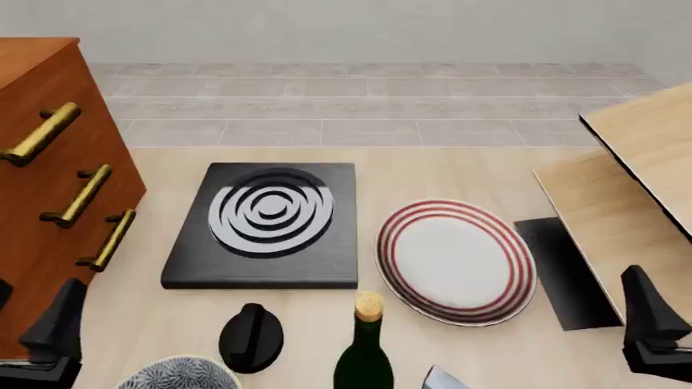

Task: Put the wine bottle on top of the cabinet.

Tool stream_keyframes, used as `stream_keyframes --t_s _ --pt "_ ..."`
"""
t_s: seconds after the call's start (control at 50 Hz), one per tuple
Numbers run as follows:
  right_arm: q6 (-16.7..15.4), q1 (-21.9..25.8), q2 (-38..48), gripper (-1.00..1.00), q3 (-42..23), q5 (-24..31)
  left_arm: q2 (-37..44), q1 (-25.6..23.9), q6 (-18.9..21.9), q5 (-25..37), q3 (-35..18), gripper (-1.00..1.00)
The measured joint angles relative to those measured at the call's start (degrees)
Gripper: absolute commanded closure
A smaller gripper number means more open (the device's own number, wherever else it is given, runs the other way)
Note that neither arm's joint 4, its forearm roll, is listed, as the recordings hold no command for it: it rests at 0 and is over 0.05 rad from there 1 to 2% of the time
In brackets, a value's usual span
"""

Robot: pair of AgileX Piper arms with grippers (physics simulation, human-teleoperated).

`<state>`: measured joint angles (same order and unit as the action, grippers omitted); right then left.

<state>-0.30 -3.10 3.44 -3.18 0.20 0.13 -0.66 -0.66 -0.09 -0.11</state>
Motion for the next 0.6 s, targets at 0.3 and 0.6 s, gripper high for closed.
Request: stream_keyframes --t_s 0.3,0.6 --pt "0.6 2.4 -1.5 -1.00 2.4 -0.8 0.3 0.5 1.1 -0.1 -0.1 -1.00" --pt "0.8 2.9 -1.0 -1.00 3.0 -1.8 0.4 -1.5 -0.4 20.6 -19.5 -1.00"
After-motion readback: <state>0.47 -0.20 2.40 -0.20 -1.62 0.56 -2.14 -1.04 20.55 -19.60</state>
